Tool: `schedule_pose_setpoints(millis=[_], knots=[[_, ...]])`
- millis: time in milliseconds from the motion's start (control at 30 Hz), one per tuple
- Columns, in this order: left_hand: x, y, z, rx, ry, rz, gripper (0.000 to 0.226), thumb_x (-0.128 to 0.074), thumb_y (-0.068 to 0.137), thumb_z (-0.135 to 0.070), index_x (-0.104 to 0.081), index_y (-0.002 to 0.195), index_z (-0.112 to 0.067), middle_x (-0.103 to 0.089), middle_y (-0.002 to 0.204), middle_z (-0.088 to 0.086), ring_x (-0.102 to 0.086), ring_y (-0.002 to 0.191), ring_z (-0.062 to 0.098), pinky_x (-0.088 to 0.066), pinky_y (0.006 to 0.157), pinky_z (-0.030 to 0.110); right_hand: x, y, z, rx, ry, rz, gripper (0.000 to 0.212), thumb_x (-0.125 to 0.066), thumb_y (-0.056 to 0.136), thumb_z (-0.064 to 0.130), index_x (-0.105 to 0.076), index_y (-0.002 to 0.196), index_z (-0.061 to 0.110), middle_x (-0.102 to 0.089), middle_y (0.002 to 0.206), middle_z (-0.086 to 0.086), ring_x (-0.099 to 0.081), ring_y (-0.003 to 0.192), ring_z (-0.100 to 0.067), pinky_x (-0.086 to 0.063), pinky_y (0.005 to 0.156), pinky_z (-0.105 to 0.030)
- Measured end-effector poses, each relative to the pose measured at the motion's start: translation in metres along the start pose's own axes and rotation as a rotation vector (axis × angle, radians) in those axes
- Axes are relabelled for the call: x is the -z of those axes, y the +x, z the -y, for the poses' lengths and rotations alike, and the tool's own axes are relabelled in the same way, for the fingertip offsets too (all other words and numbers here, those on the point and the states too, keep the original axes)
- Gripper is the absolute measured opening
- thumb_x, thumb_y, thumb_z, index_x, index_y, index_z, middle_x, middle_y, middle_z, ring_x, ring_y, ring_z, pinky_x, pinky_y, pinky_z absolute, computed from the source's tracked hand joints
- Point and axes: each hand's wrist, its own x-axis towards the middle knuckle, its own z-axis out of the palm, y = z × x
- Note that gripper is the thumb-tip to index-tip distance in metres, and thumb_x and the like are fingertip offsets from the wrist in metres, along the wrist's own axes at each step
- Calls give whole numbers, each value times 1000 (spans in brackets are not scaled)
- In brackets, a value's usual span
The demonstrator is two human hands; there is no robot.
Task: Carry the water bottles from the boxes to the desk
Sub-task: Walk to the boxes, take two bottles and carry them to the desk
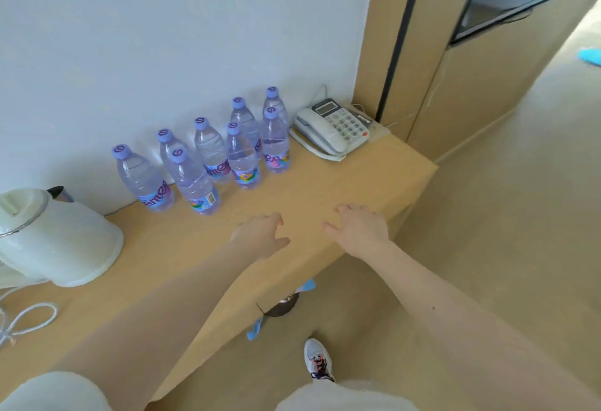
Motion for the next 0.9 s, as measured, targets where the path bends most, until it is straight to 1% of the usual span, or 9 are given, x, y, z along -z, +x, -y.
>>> schedule_pose_setpoints(millis=[167, 300, 400, 500, 600, 700, 767, 900], knots=[[-26, -9, -95, -270, 40, 27, 46, -52, 94, -42, -43, 132, -19, -57, 127, 3, -52, 117, 24, -42, 92, 36, -8, -81, -68, -231, -30, -45, 56, -37, 97, 54, -44, 139, 17, -51, 136, -6, -45, 125, -27, -37, 96, -41], [-44, -23, -166, -448, 73, 87, 48, -52, 93, -45, -44, 134, -20, -58, 124, 1, -55, 112, 21, -45, 90, 35, -12, -137, -124, -387, -51, -32, 52, -38, 97, 52, -47, 134, 17, -53, 131, -5, -47, 121, -26, -37, 91, -38], [-55, -31, -212, -514, 103, 126, 51, -53, 92, -47, -43, 134, -21, -57, 126, 1, -55, 113, 21, -46, 94, 39, -16, -171, -165, -489, -24, -24, 51, -37, 98, 52, -48, 132, 16, -54, 129, -5, -48, 120, -26, -37, 91, -37], [-66, -39, -258, -578, 184, 140, 47, -53, 93, -46, -45, 132, -20, -56, 125, 0, -54, 112, 20, -47, 92, 38, -24, -199, -204, -563, 13, -18, 51, -39, 98, 52, -48, 132, 15, -54, 128, -5, -48, 120, -26, -37, 92, -37], [-77, -38, -312, -638, 258, 163, 46, -50, 95, -48, -44, 131, -21, -57, 122, -1, -56, 107, 18, -50, 87, 37, -27, -223, -251, -625, 68, -9, 49, -39, 98, 50, -48, 130, 14, -54, 128, -7, -49, 120, -27, -37, 93, -38], [-92, -38, -379, -683, 298, 186, 47, -50, 94, -50, -44, 131, -21, -58, 121, 0, -58, 103, 19, -53, 85, 39, -26, -246, -310, -677, 113, -25, 51, -40, 98, 50, -46, 134, 15, -54, 130, -7, -49, 121, -28, -38, 95, -39], [-104, -44, -428, -722, 330, 203, 48, -51, 94, -49, -44, 132, -21, -58, 122, 1, -57, 106, 20, -51, 87, 40, -26, -263, -351, -715, 139, -51, 50, -41, 98, 50, -47, 135, 16, -54, 129, -7, -49, 121, -28, -38, 95, -39], [-130, -60, -520, -794, 359, 211, 48, -50, 95, -49, -44, 133, -22, -59, 122, 1, -58, 105, 20, -51, 86, 38, -26, -298, -430, -783, 172, -75, 51, -40, 99, 51, -45, 136, 17, -54, 130, -6, -50, 121, -28, -40, 93, -38]])
